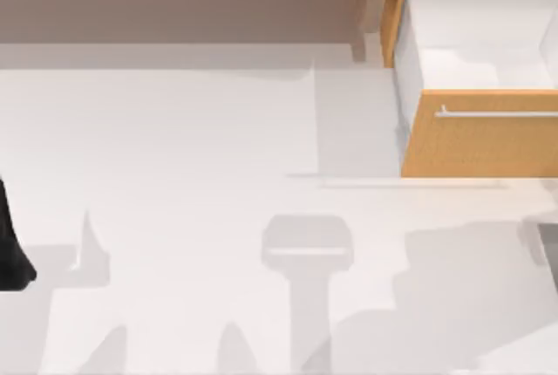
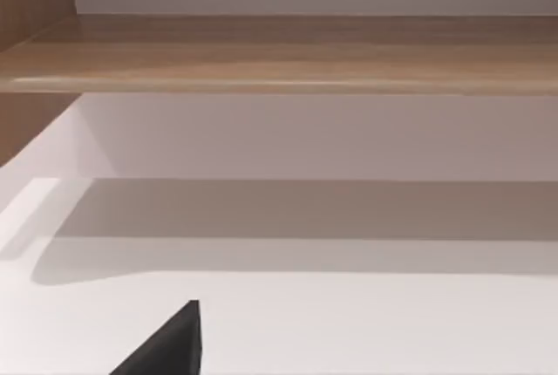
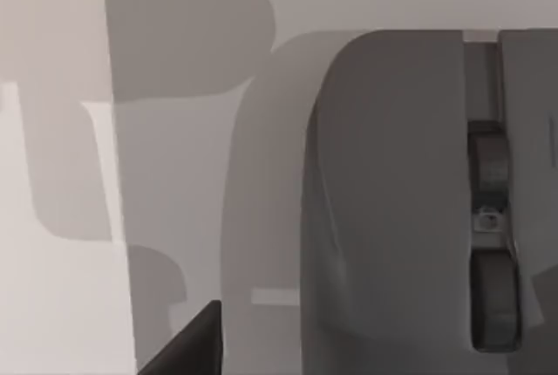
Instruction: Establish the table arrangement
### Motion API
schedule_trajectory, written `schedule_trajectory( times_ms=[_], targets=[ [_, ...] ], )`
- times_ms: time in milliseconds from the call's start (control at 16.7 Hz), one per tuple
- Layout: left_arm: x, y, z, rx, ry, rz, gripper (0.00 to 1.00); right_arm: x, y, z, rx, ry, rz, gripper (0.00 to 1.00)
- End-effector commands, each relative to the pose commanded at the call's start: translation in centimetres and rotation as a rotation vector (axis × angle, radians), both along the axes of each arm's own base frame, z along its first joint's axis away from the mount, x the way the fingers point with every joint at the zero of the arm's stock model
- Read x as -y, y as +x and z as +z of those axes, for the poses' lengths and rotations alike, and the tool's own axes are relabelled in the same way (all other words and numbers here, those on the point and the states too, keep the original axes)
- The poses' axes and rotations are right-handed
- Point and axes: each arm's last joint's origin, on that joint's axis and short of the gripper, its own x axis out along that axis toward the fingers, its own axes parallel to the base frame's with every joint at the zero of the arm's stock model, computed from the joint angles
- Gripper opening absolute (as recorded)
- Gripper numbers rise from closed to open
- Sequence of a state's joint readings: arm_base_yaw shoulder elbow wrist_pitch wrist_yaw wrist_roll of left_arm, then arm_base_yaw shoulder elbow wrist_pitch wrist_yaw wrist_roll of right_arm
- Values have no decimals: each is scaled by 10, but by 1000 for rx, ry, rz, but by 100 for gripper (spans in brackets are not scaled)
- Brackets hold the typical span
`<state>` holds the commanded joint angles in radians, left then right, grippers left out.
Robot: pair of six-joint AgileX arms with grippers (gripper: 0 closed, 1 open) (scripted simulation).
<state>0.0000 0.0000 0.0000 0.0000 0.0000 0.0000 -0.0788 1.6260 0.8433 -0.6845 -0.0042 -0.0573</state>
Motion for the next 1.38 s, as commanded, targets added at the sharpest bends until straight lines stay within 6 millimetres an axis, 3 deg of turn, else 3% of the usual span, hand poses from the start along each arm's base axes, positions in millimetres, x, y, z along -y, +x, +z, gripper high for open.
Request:
schedule_trajectory(
  times_ms=[360, 660, 960, 1380],
  targets=[
    [0, 0, 0, 0, 0, 0, 100, 0, 0, 0, 1, 0, 0, 100],
    [0, 0, 0, 0, 0, 0, 100, 3, 4, 7, 157, -76, 64, 100],
    [0, 0, 0, 0, 0, 0, 100, 6, 5, 0, 407, -269, 209, 100],
    [0, 0, 0, 0, 0, 0, 100, -1, -4, -16, 723, -672, 459, 100]
  ],
)
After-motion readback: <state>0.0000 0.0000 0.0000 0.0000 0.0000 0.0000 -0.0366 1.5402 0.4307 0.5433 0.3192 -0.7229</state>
